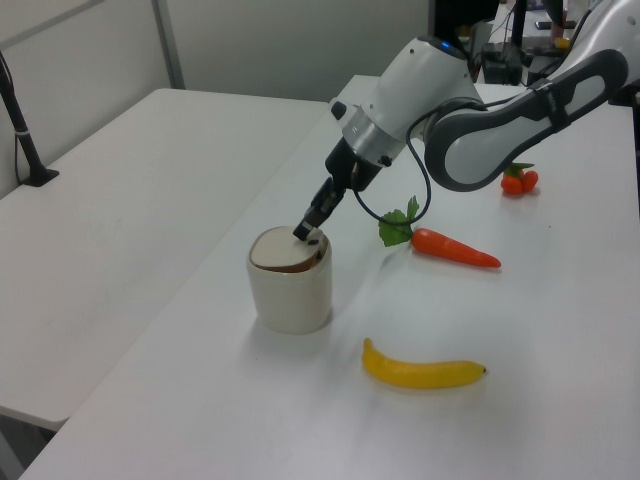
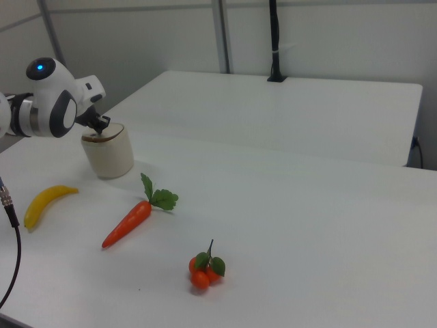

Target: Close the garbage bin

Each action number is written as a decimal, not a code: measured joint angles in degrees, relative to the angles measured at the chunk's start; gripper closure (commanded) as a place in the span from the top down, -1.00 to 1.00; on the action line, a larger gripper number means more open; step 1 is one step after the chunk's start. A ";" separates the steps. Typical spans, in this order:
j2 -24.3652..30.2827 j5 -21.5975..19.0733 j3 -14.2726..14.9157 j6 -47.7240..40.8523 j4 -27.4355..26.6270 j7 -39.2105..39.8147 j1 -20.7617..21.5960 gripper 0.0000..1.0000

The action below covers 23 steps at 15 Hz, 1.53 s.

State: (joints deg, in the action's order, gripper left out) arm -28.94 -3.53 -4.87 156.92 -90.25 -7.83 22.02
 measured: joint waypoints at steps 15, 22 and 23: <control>0.16 1.77 -1.37 -0.75 -1.21 0.24 -0.14 -1.00; 0.56 2.35 -1.41 -0.76 -1.41 0.24 -0.64 -1.00; 0.87 2.35 -1.41 -0.77 -1.44 0.24 -1.01 -1.00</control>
State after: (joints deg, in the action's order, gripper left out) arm -28.07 -1.18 -6.28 156.15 -91.69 -7.59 21.01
